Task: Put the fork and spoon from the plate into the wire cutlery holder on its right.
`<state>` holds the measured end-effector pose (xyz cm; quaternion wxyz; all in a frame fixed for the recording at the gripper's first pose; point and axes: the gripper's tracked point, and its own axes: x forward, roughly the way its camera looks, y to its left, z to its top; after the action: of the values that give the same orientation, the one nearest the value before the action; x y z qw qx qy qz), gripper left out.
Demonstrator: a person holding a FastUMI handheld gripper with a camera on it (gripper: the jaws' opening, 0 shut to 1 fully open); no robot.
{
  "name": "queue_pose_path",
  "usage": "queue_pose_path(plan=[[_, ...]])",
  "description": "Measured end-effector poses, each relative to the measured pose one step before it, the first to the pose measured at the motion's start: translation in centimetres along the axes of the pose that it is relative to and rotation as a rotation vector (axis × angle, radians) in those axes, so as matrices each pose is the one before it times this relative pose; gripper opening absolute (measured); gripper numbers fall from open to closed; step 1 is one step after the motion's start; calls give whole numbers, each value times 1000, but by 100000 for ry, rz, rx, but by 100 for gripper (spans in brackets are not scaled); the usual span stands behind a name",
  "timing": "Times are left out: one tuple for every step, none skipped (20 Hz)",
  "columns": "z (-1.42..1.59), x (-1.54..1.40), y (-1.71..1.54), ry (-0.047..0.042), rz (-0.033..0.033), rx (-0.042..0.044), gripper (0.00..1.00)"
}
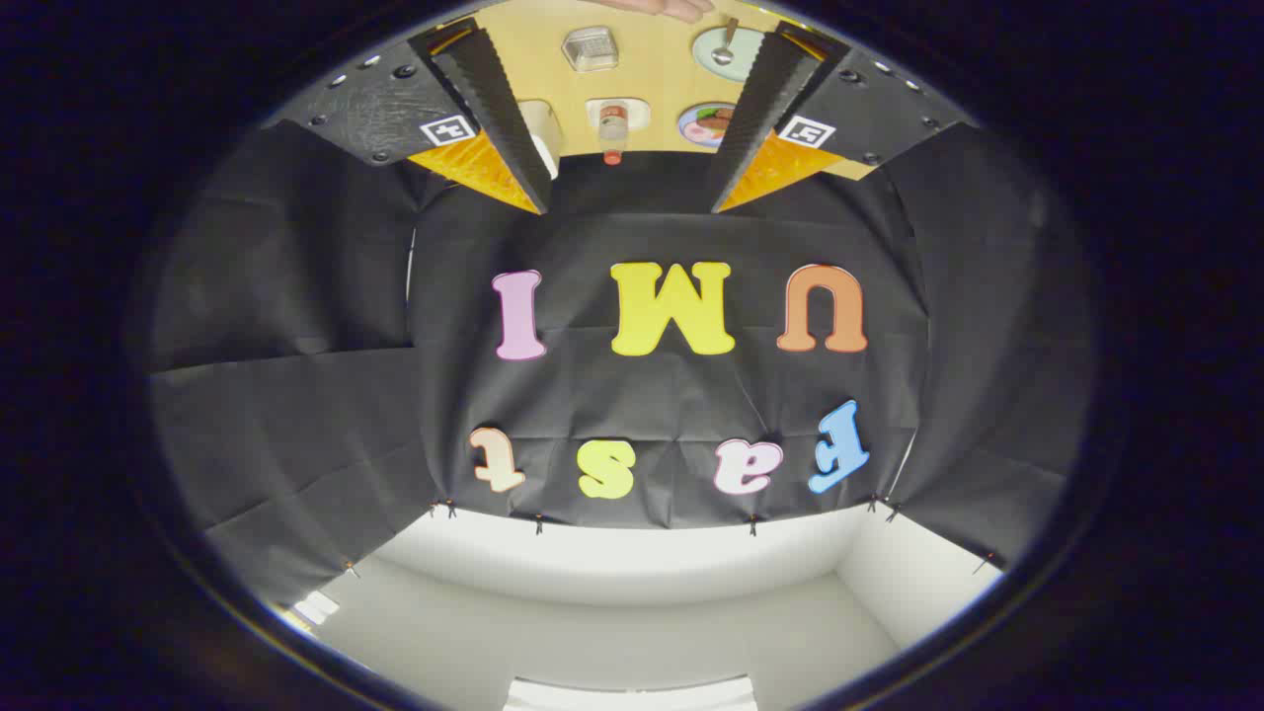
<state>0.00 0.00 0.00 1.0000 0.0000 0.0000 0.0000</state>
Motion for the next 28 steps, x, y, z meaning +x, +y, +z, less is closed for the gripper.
queue_pose_path(plan=[[121, -37, 90, -47, 323, 366, 95], [-221, 110, 15, 835, -21, 470, 95], [-200, 152, 105, 903, 196, 366, 95], [-193, 134, 118, 897, 349, 239, 95], [-105, 211, -40, 636, 49, -63, 95], [-192, 122, -38, 632, 40, -316, 95], [9, 153, 27, 505, 62, -213, 95], [-189, 142, 189, 594, 367, -82, 95], [-64, 225, 63, 499, 309, 193, 95], [-99, 150, 47, 474, 163, 28, 95], [-35, 56, 25, 210, -170, -118, 95], [-40, 200, -65, 86, -245, 91, 95], [-150, 202, 13, 615, -382, 43, 95], [-630, 227, 268, 953, 252, 135, 95], [-631, 431, 206, 1373, -94, -498, 95], [-815, 463, 28, 1594, -358, -1276, 95], [-1024, 577, 237, 1741, 257, -1664, 95], [-1133, 772, 665, 2109, 1122, -1841, 95], [-1320, 807, 676, 2459, 958, -1500, 95], [-1615, 906, 520, 3864, 886, -1182, 95], [-1654, 937, 778, 3981, 1368, -221, 95], [-1764, 914, 872, 4126, 1431, 172, 95], [-1557, 1035, 913, 3908, 1645, 215, 95], [-1590, 1077, 730, 3799, 596, -231, 95], [-1552, 1100, 778, 3977, 853, -544, 95], [-1772, 1310, 988, 4459, 1518, -679, 95], [-1485, 1261, 870, 4417, 1012, -375, 95], [-1598, 1002, 579, 4125, 450, 118, 95]])
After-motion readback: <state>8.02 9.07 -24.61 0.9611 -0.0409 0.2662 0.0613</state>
